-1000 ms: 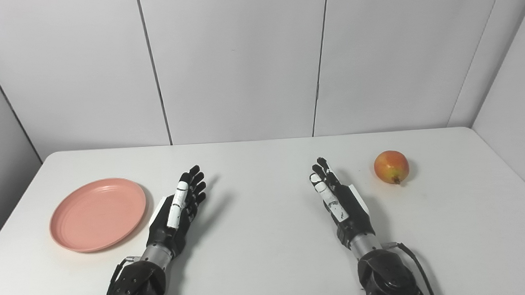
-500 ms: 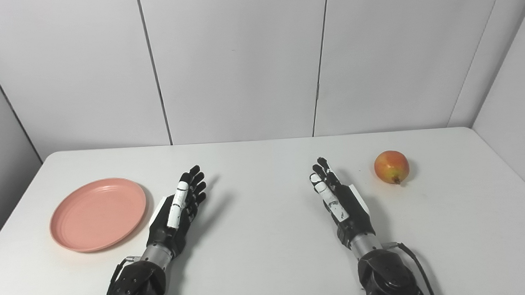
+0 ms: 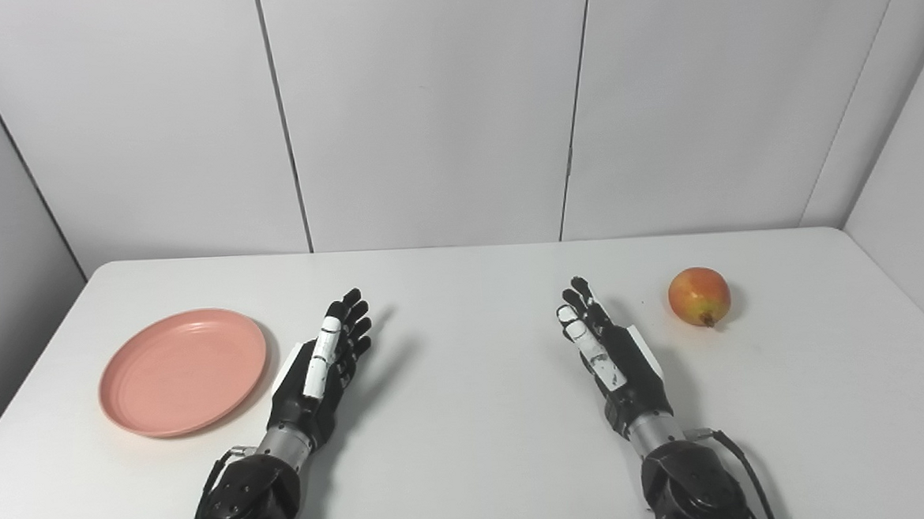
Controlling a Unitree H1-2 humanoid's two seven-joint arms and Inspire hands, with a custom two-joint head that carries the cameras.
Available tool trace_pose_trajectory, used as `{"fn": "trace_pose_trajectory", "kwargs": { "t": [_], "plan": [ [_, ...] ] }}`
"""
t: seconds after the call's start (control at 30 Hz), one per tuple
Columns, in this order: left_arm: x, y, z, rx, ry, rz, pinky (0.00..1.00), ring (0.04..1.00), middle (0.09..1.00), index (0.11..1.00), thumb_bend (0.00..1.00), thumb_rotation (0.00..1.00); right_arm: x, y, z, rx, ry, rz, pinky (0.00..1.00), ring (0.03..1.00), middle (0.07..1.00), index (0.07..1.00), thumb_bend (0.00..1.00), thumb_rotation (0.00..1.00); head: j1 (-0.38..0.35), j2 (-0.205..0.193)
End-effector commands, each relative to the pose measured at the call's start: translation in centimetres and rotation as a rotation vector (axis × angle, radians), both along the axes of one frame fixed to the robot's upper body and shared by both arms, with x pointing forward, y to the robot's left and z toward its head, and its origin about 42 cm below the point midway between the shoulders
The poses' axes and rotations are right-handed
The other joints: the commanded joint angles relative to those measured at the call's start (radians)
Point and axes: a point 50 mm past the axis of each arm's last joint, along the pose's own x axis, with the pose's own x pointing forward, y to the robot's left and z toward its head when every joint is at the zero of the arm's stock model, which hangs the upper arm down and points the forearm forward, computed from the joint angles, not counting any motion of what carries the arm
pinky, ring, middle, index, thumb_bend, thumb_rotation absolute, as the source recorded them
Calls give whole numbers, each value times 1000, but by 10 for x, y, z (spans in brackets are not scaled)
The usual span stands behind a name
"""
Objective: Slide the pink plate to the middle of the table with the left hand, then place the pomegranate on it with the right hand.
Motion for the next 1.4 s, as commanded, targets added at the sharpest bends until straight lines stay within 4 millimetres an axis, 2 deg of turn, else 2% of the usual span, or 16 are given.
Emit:
{"fn": "trace_pose_trajectory", "kwargs": {
  "t": [0.0, 0.27, 0.53, 0.67, 0.87, 0.9, 1.0, 1.2, 1.37],
  "plan": [
    [2, -7, 2, 7, -13, -17, 987, 999, 1000, 1000, 565, 1000, 8, 1, 21, 5, -70, 10, 953, 939, 967, 988, 670, 759, 3, -5],
    [2, -7, -1, -1, -11, -6, 976, 988, 990, 1000, 535, 1000, 7, 1, 19, -7, -64, 8, 997, 943, 963, 986, 673, 755, 7, -18],
    [2, -9, -3, 2, -13, -1, 968, 982, 983, 989, 511, 1000, 7, 0, 18, -3, -69, 5, 977, 943, 966, 991, 670, 752, 29, -28],
    [1, -13, -5, -4, -11, -2, 978, 990, 989, 997, 501, 1000, 6, -4, 17, -6, -61, 0, 984, 946, 968, 992, 665, 756, 75, -47],
    [1, -25, -14, -10, -15, 29, 956, 971, 972, 973, 496, 963, 3, -16, 11, 10, -72, 11, 974, 961, 974, 1000, 635, 738, 197, -104],
    [1, -27, -15, -6, -15, 33, 951, 968, 969, 969, 494, 963, 3, -18, 10, 11, -72, 12, 974, 961, 974, 1000, 632, 738, 197, -104],
    [0, -35, -17, 42, -31, 9, 958, 977, 981, 978, 490, 993, 2, -24, 8, 13, -76, 9, 980, 963, 971, 1000, 615, 737, 266, -141],
    [-3, -46, -20, 49, -55, -18, 973, 999, 1000, 1000, 509, 1000, 3, -34, 0, 24, -90, 12, 991, 957, 974, 1000, 587, 750, 330, -181],
    [-4, -49, -24, 77, -117, 3, 953, 989, 999, 999, 521, 1000, 2, -38, -3, 10, -100, 17, 999, 962, 983, 1000, 554, 759, 346, -197]
  ]
}}
